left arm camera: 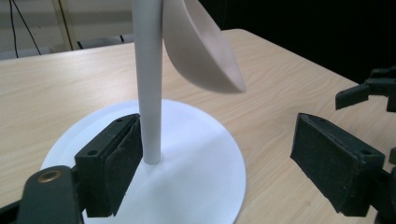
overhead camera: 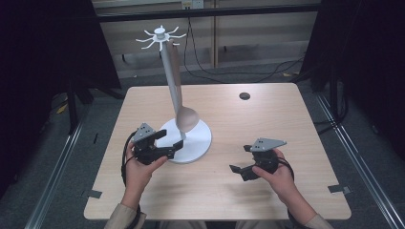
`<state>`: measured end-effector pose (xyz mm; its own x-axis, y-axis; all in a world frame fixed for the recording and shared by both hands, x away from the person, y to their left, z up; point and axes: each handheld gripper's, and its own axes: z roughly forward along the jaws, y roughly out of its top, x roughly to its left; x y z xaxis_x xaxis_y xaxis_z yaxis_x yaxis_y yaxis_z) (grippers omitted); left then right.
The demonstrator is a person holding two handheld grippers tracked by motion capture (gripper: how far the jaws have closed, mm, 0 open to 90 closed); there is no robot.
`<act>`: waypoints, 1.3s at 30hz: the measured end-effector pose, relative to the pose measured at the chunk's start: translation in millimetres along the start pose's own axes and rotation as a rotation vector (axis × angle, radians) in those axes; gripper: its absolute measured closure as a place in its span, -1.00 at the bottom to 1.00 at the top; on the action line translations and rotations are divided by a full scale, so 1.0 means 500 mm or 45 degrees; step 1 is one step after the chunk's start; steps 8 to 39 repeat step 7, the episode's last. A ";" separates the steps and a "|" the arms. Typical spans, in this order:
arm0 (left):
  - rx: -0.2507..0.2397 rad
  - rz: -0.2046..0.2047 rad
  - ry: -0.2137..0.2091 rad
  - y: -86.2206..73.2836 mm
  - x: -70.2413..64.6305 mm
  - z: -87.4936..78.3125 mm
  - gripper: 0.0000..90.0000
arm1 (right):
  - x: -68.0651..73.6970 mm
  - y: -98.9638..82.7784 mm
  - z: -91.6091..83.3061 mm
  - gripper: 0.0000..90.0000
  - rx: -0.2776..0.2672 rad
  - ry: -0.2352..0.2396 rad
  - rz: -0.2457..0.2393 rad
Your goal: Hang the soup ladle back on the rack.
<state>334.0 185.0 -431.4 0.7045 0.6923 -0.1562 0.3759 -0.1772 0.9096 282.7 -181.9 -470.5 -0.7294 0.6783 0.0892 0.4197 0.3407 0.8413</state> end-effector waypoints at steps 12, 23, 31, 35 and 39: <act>0.022 0.003 -0.004 -0.012 -0.003 0.005 -0.66 | 0.002 -0.001 0.000 -0.84 0.007 -0.002 -0.009; 0.022 0.003 -0.004 -0.012 -0.003 0.005 -0.66 | 0.002 -0.001 0.000 -0.84 0.007 -0.002 -0.009; 0.022 0.003 -0.004 -0.012 -0.003 0.005 -0.66 | 0.002 -0.001 0.000 -0.84 0.007 -0.002 -0.009; 0.022 0.003 -0.004 -0.012 -0.003 0.005 -0.66 | 0.002 -0.001 0.000 -0.84 0.007 -0.002 -0.009; 0.022 0.003 -0.004 -0.012 -0.003 0.005 -0.66 | 0.002 -0.001 0.000 -0.84 0.007 -0.002 -0.009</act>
